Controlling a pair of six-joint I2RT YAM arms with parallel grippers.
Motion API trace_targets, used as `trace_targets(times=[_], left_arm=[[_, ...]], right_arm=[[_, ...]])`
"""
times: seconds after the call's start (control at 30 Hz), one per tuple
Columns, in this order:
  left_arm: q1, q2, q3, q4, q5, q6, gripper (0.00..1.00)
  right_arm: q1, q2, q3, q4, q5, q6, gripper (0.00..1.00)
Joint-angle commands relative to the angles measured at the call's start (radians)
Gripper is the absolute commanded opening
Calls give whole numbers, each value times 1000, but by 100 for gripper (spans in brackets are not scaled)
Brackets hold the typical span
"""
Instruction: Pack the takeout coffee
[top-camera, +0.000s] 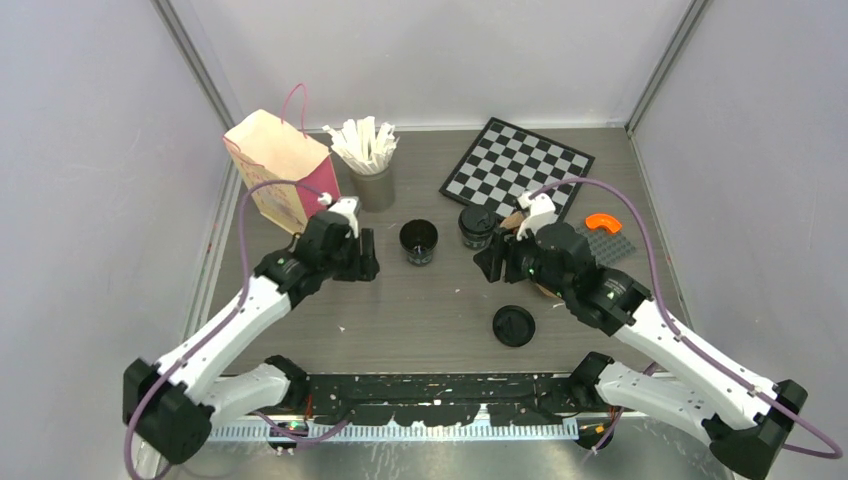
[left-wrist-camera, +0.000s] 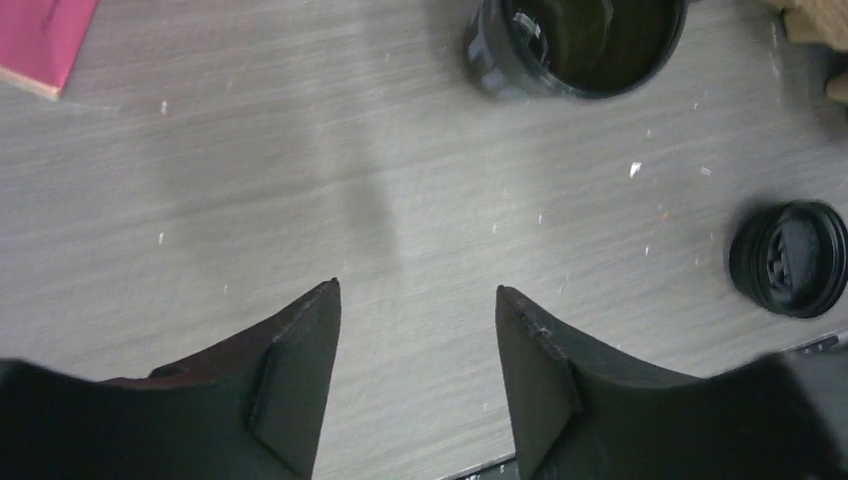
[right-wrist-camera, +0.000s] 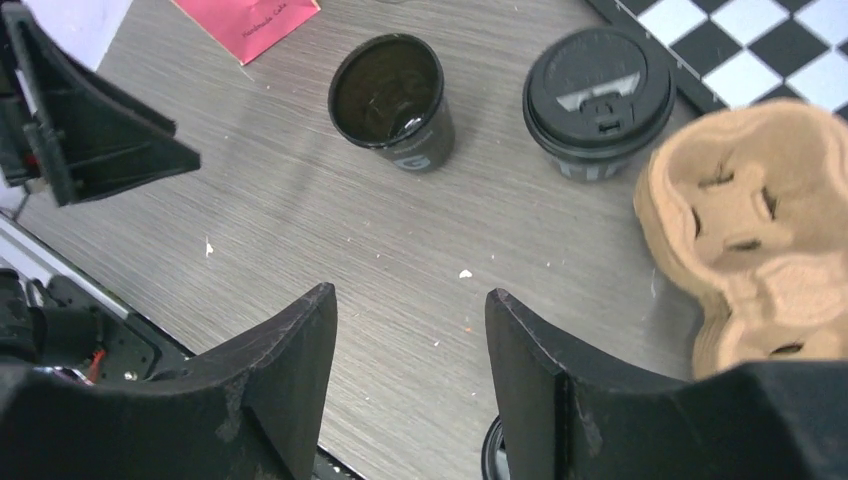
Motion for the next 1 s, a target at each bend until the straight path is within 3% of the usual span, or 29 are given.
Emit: trace_targets(times=[0.0, 0.1, 0.3, 0.53, 0.83, 0.97], left_arm=[[0, 156, 111, 256, 11, -34, 55], [1, 284, 163, 328, 10, -52, 43], [0, 448, 244, 404, 22, -45, 39], [0, 522, 232, 502, -7, -8, 32], [0, 602, 268, 481, 15, 45, 28], [1, 601, 268, 478, 19, 53, 10]], right_arm=[[4, -48, -58, 39, 70, 151, 60], [7, -26, -45, -25, 66, 154, 60], [10, -4, -22, -78, 35, 119, 60], [13, -6, -37, -87, 42, 95, 61], [13, 19, -44, -64, 17, 117, 60], [13, 21, -46, -75, 27, 121, 60]])
